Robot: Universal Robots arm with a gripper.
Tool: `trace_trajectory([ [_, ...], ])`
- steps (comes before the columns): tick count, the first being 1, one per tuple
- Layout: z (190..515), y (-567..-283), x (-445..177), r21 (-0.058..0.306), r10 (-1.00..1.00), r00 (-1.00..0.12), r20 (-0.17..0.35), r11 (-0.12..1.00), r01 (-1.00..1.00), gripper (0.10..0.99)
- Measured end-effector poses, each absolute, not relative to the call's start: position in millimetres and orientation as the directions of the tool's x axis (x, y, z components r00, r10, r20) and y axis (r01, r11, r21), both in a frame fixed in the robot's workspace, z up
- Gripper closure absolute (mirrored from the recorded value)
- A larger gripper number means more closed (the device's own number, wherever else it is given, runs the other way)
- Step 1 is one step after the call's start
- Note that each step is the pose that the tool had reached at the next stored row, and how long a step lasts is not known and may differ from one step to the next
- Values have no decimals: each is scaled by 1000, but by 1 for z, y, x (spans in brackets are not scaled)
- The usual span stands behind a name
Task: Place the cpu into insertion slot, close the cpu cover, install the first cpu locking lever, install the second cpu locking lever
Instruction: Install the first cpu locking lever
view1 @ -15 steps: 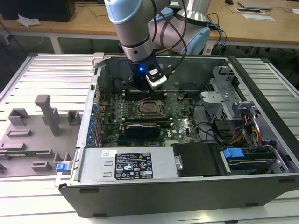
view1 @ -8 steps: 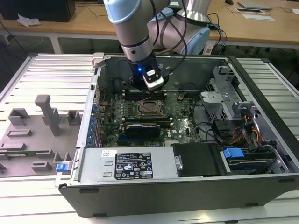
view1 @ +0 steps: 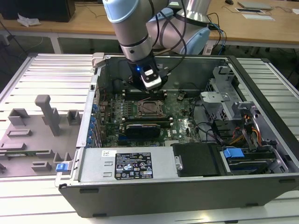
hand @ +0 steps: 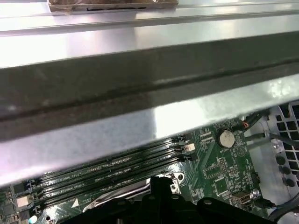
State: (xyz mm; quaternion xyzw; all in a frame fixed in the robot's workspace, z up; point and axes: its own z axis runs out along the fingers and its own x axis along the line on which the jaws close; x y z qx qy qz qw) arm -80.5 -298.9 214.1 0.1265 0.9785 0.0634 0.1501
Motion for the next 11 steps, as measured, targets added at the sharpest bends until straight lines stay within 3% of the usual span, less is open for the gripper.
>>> trace_trajectory([
  [11,212,-290,-81,163,316,-907,-277,946,279,980],
])
